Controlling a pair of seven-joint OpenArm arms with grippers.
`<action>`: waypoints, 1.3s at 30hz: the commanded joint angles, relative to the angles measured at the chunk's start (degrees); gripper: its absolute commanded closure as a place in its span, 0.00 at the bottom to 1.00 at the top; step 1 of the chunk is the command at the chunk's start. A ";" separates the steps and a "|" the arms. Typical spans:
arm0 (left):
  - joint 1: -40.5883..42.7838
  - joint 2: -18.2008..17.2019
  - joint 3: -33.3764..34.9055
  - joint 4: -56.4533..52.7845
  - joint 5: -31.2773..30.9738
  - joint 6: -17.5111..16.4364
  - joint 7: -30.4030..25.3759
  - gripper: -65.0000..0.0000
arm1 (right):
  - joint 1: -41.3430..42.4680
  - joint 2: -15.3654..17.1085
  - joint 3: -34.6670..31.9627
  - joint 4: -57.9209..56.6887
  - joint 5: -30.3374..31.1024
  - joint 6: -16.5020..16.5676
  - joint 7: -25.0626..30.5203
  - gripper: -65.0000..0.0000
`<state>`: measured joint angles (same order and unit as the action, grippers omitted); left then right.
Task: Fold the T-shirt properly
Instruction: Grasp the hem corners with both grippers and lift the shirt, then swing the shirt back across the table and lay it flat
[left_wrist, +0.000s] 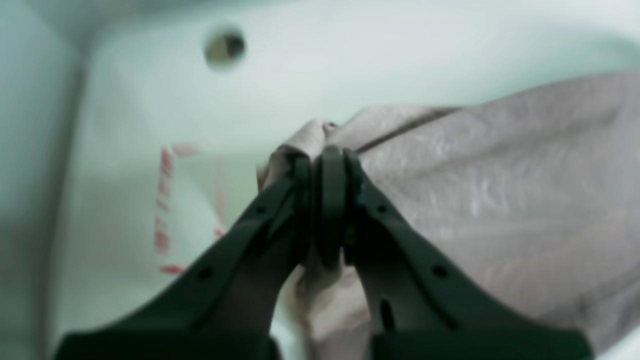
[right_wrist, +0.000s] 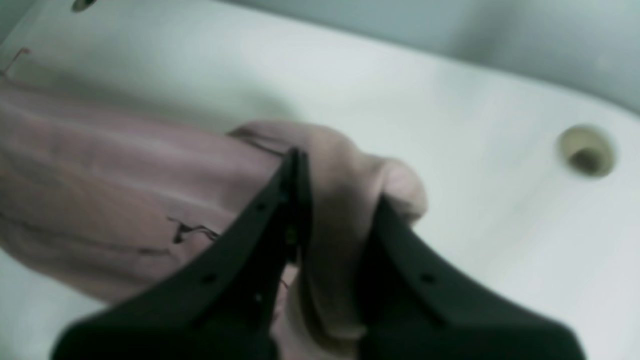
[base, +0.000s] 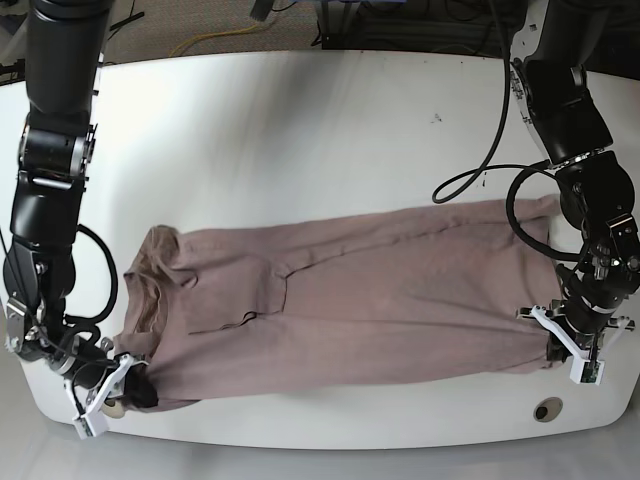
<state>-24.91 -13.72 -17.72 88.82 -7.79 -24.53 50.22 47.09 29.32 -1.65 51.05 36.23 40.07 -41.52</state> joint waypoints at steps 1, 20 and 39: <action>-2.30 -0.92 -0.26 6.96 -0.52 0.23 -0.94 0.99 | 6.49 1.76 0.55 2.89 0.91 -0.07 -0.55 1.00; -25.69 -6.37 0.09 16.37 -0.43 -0.04 6.44 0.99 | 27.71 6.42 0.73 5.70 1.62 -0.07 -16.20 1.00; 0.07 -5.93 -1.67 17.95 -0.43 -11.64 2.93 1.00 | -8.89 8.17 16.11 25.30 12.34 -0.07 -20.50 1.00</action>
<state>-26.57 -18.65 -17.80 104.99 -9.10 -36.51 55.64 40.45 36.03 11.66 72.03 47.81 40.53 -64.62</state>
